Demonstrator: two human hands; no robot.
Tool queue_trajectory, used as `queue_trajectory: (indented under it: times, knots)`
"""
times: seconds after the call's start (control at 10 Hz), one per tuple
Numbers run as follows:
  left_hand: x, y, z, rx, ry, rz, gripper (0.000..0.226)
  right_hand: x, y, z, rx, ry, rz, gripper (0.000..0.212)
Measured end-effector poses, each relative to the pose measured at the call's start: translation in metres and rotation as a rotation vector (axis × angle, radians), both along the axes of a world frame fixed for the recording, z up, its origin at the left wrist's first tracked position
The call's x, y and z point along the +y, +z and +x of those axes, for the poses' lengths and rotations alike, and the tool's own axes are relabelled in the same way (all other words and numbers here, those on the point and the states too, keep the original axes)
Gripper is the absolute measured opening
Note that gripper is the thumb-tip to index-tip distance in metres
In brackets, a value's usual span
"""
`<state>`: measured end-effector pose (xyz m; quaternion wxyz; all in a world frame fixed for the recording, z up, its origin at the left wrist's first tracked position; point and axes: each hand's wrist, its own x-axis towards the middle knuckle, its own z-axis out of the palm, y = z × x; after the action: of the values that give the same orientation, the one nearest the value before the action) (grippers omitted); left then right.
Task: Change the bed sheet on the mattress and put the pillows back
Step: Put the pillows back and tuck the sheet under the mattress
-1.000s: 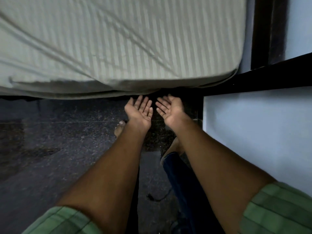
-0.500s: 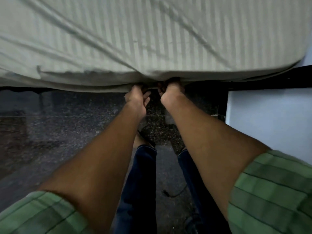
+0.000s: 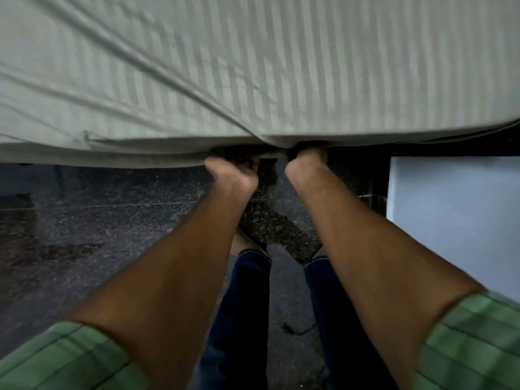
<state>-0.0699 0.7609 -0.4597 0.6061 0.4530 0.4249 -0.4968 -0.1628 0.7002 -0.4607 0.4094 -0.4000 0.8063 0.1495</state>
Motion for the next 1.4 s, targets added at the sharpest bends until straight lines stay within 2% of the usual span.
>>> queue_trajectory:
  times: [0.1,0.2,0.3,0.4,0.5,0.6,0.7,0.8,0.9,1.0,1.1,1.2,1.3,1.4]
  knots:
    - [-0.016,0.008,0.0,0.094,0.114,-0.019,0.067,-0.004,0.003,0.008,-0.349,-0.927,-0.01,0.063]
    - [-0.034,0.02,-0.001,0.196,0.21,-0.061,0.07,-0.007,0.013,0.006,-1.034,-1.628,-0.112,0.065]
    - [-0.025,0.018,0.001,0.116,0.132,-0.128,0.07,-0.011,0.009,0.007,-1.243,-1.596,-0.129,0.072]
    - [0.014,0.0,0.009,-0.001,-0.14,-0.052,0.064,0.007,0.0,-0.01,-1.238,-1.597,-0.108,0.076]
    - [0.05,0.0,0.022,-0.023,-0.243,-0.027,0.062,0.041,0.008,-0.014,-1.105,-1.55,-0.08,0.083]
    - [0.065,0.01,0.033,-0.033,-0.057,-0.012,0.065,0.072,0.017,-0.001,-0.962,-1.496,-0.074,0.08]
    - [0.074,0.017,0.047,-0.042,0.01,0.013,0.066,0.089,0.013,0.025,-0.914,-1.389,0.024,0.07]
    - [0.086,0.015,0.065,-0.054,0.015,0.046,0.064,0.096,0.005,0.054,-0.83,-1.15,0.128,0.051]
    - [0.094,0.009,0.088,-0.082,-0.072,0.101,0.056,0.098,-0.008,0.076,-0.766,-0.997,0.17,0.042]
    - [0.102,-0.005,0.114,-0.126,-0.09,0.157,0.049,0.094,-0.026,0.09,-0.726,-0.966,0.158,0.039]
    - [0.104,-0.019,0.138,-0.14,-0.1,0.135,0.034,0.088,-0.038,0.101,-0.775,-0.98,0.085,0.04]
    - [0.103,-0.024,0.156,-0.124,-0.192,0.103,0.022,0.089,-0.047,0.119,-0.67,-0.98,-0.016,0.036]
    - [0.108,-0.031,0.165,-0.118,-0.283,0.156,0.023,0.094,-0.051,0.136,-0.508,-1.062,-0.134,0.022]
    - [0.109,-0.031,0.178,-0.093,-0.32,0.142,0.02,0.097,-0.04,0.151,-0.503,-1.248,-0.247,0.023]
